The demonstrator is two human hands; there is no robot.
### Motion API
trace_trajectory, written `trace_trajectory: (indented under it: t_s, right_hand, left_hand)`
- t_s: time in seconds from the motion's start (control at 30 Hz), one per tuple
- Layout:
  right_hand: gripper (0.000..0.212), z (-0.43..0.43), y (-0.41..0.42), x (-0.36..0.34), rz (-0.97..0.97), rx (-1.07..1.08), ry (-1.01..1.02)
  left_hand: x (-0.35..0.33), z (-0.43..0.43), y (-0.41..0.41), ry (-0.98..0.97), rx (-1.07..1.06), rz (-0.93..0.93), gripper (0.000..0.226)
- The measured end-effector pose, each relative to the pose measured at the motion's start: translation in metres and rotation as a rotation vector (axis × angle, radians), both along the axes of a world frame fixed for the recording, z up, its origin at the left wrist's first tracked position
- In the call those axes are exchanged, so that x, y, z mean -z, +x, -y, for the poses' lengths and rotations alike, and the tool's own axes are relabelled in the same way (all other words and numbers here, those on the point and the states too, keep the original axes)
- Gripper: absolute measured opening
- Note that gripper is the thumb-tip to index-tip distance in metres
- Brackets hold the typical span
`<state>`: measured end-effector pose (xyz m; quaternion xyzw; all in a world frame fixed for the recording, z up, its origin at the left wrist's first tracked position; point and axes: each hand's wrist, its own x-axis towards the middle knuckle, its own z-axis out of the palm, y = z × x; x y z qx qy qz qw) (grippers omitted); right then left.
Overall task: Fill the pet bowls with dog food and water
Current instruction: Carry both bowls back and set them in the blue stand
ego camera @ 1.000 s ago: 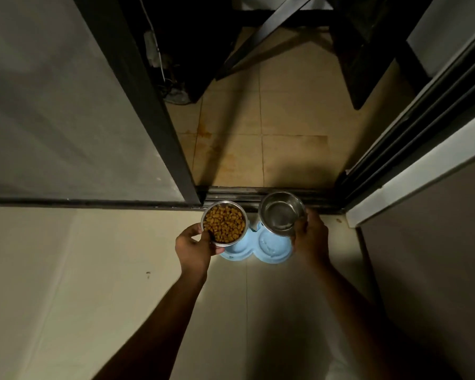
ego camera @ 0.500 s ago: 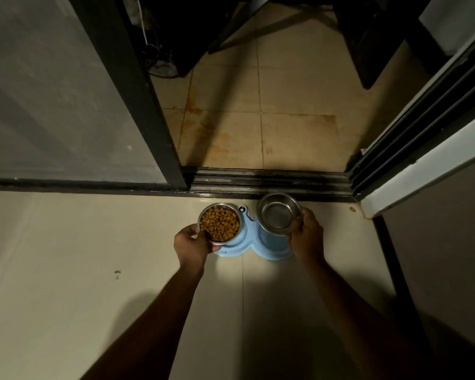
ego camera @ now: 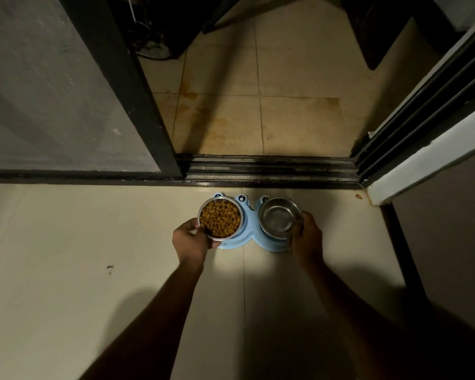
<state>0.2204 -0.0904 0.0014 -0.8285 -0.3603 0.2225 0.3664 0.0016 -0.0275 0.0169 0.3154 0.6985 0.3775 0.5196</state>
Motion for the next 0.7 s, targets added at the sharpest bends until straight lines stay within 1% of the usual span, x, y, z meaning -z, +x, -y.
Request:
trace_trajectory:
  t_s: [0.17, 0.23, 0.3, 0.43, 0.57, 0.7]
  right_hand:
    - [0.044, 0.008, 0.005, 0.011, 0.011, -0.013, 0.026]
    - [0.036, 0.009, 0.008, 0.014, 0.017, -0.008, 0.011]
    - [0.031, 0.009, 0.009, 0.014, 0.008, -0.012, -0.003]
    - [0.045, 0.009, 0.007, 0.013, 0.03, -0.045, 0.032]
    - [0.048, 0.009, 0.006, 0.013, 0.024, -0.047, 0.009]
    - [0.047, 0.007, 0.005, 0.016, 0.023, -0.043, -0.001]
  left_hand:
    - [0.007, -0.003, 0.009, -0.028, 0.049, -0.027, 0.018]
    - [0.011, -0.002, 0.012, -0.036, 0.05, -0.016, 0.023]
    - [0.013, -0.001, 0.012, -0.03, 0.029, -0.026, 0.02]
    - [0.013, -0.003, 0.01, -0.057, -0.032, -0.031, 0.02]
    - [0.015, -0.005, 0.008, -0.084, -0.03, -0.08, 0.013]
    - [0.014, -0.004, 0.007, -0.086, -0.018, -0.085, 0.011]
